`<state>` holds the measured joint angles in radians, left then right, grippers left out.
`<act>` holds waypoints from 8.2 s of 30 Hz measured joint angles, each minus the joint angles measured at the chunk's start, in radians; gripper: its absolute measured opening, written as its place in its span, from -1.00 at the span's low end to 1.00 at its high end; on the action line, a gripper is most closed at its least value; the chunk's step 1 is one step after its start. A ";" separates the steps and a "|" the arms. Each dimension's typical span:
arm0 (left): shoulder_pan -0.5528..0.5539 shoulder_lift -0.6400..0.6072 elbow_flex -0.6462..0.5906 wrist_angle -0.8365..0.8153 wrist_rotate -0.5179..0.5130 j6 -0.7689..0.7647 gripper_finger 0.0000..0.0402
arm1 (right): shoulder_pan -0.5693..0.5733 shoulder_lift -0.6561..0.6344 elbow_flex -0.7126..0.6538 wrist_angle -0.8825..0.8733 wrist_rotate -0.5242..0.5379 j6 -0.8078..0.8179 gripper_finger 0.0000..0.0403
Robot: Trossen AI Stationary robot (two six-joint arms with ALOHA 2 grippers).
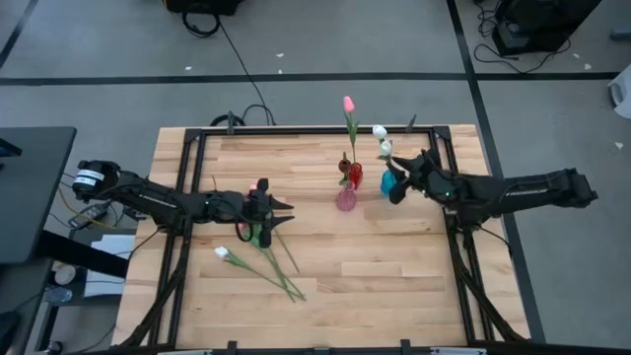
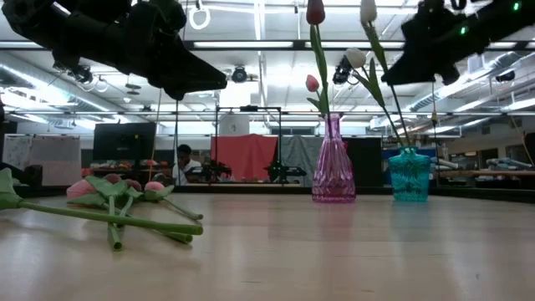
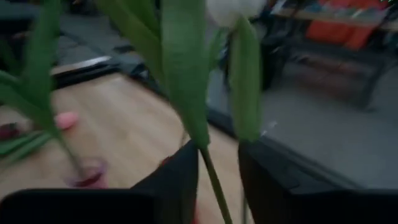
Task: Sort flowers into vase by color
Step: Put the top white flower into the blue vase, then put the top pink flower into the red vase
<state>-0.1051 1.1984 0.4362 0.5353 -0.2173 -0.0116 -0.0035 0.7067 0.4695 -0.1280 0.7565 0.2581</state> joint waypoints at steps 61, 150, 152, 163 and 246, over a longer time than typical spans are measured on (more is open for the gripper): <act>-0.074 0.009 0.153 -0.742 0.201 -0.199 -0.35 | 0.492 0.526 0.407 -0.537 -0.181 0.605 -0.20; -0.093 0.498 0.662 -0.995 -0.100 0.177 -0.72 | 0.308 1.010 0.407 0.136 -0.377 0.290 -0.97; -0.093 0.498 0.662 -0.971 -0.099 0.159 -0.64 | 0.307 1.010 0.407 0.115 -0.362 0.307 -0.97; -0.124 0.474 0.549 -0.687 0.056 0.140 -0.52 | 0.301 1.010 0.407 0.048 -0.215 0.378 -0.97; 0.400 0.196 0.425 -0.227 0.313 0.074 -0.98 | 0.830 0.626 0.406 -0.563 0.305 0.823 -0.08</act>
<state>0.2949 1.3941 0.8612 0.3082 0.0954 0.0625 0.8261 1.3323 0.8753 -0.6915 1.0614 1.0808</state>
